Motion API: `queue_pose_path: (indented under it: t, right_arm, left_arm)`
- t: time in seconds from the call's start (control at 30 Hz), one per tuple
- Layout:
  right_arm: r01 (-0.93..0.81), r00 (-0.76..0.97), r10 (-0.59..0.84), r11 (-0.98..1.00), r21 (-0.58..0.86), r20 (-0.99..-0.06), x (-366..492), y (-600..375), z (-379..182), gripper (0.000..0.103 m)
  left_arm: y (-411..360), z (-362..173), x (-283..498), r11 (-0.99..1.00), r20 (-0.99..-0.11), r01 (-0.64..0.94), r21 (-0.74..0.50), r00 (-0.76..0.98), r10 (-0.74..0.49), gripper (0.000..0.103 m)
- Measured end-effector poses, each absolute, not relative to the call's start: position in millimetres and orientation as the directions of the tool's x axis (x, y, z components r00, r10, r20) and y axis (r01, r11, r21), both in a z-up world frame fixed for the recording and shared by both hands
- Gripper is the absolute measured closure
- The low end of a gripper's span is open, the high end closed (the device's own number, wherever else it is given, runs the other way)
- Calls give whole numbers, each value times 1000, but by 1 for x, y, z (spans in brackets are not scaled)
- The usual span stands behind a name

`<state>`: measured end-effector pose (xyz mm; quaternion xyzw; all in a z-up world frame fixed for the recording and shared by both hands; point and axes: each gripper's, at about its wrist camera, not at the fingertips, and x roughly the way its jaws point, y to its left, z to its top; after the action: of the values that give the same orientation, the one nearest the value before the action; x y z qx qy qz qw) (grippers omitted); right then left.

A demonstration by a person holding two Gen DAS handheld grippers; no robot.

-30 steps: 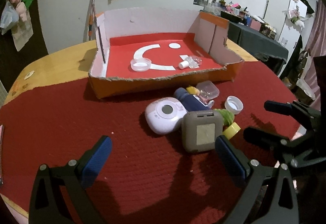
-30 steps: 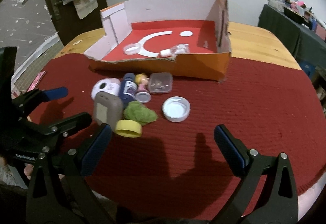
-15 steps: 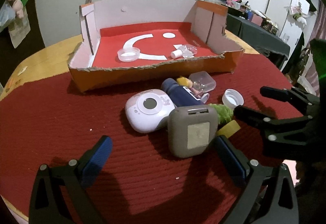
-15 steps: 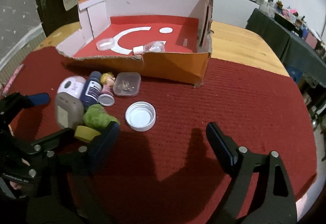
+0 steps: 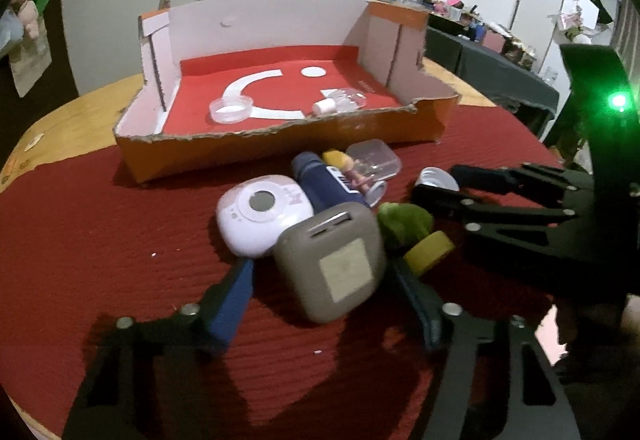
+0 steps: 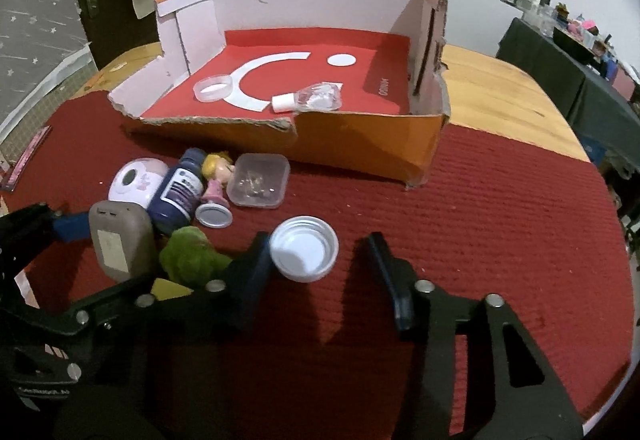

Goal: Organize objects
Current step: 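Grasp the grey square case with the left tool while the right tool grasps a white bottle cap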

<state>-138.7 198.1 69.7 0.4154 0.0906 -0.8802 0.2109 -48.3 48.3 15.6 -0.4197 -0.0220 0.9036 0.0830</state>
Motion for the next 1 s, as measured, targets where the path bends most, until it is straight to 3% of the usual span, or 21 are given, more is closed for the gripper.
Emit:
queue_pose_path:
  t: [0.03, 0.1, 0.47, 0.53, 0.57, 0.83, 1.0]
  right_arm:
    - [452, -566, -300, -892, 16, -768, -138, 197, 70, 68]
    - [453, -565, -304, -891, 19, -767, -137, 195, 70, 71]
    - [442, -569, -325, -896, 52, -756, -130, 198, 77, 72]
    - [446, -575, -335, -893, 57, -747, -127, 197, 82, 72]
    - [450, -577, -342, -891, 61, -742, -125, 196, 85, 72]
    - [481, -570, -372, -874, 70, -733, -119, 184, 91, 72]
    - [466, -561, -370, -881, 86, -740, -121, 188, 85, 72]
  left_arm:
    - [49, 16, -48, -984, -754, -139, -116, -633, 178, 40]
    - [50, 16, -48, -979, -752, -155, -135, -627, 203, 51]
    - [40, 19, -43, -975, -746, -148, -167, -628, 223, 55]
    - [38, 20, -42, -973, -744, -152, -176, -626, 233, 68]
    - [37, 20, -42, -970, -745, -157, -186, -621, 243, 79]
    - [30, 15, -45, -965, -751, -152, -216, -606, 263, 83]
    - [15, 16, -52, -944, -740, -121, -308, -593, 317, 73]
